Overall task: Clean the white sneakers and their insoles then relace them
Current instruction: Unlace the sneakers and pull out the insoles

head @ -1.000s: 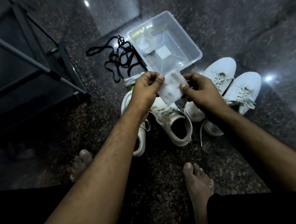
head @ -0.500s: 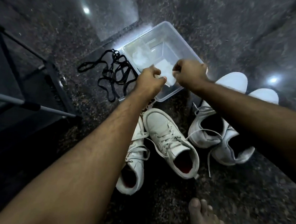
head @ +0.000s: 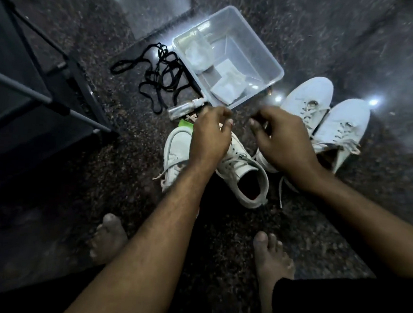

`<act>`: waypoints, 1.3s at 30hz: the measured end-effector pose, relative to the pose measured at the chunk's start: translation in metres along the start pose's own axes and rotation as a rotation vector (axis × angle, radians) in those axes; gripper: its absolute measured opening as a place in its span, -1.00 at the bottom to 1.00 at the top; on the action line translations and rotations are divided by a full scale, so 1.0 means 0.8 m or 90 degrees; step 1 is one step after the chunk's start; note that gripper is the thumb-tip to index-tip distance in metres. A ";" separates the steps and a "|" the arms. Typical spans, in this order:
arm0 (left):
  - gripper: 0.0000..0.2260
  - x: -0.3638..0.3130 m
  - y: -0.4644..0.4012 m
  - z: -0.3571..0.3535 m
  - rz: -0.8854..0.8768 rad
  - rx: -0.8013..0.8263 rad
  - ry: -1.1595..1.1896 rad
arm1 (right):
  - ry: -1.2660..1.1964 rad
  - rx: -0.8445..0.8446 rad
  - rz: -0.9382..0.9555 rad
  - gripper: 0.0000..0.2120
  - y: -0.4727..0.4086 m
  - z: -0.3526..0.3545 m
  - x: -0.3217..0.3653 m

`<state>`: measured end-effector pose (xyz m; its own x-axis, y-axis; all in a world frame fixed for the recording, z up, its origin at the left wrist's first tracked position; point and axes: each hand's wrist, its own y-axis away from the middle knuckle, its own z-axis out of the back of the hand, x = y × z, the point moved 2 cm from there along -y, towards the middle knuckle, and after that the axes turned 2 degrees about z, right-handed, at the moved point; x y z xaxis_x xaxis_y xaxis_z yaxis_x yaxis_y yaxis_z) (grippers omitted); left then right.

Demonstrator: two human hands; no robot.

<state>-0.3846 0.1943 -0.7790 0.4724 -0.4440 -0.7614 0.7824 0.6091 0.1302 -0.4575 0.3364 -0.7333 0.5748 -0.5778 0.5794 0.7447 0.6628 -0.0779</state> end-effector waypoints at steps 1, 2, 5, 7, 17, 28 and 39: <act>-0.87 0.001 0.018 -0.002 -0.018 0.007 -0.012 | 0.005 0.013 -0.008 -0.84 0.028 0.008 0.005; -0.86 0.003 0.034 -0.005 -0.034 0.025 -0.025 | 0.016 0.036 -0.021 -0.80 0.051 0.012 0.008; -0.80 0.012 0.072 -0.011 -0.051 0.115 -0.071 | 0.108 0.191 -0.046 -0.77 0.092 0.000 0.011; -0.69 0.015 0.091 -0.010 -0.058 0.169 -0.116 | 0.188 0.337 -0.050 -0.73 0.107 -0.013 0.016; -0.79 0.003 0.104 -0.008 -0.009 0.104 -0.219 | 0.306 0.489 -0.179 -0.62 0.113 -0.073 0.021; -0.80 0.021 0.054 -0.006 0.086 0.147 -0.142 | 0.243 0.368 -0.159 -0.78 0.122 -0.063 0.018; -0.67 0.012 0.065 -0.004 0.038 0.109 -0.171 | 0.400 0.379 -0.118 -0.68 0.122 -0.084 0.029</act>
<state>-0.3409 0.2237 -0.7820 0.5924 -0.5817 -0.5573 0.7957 0.5306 0.2921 -0.3487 0.3556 -0.7822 0.6725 -0.7397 -0.0250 0.6450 0.5691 0.5099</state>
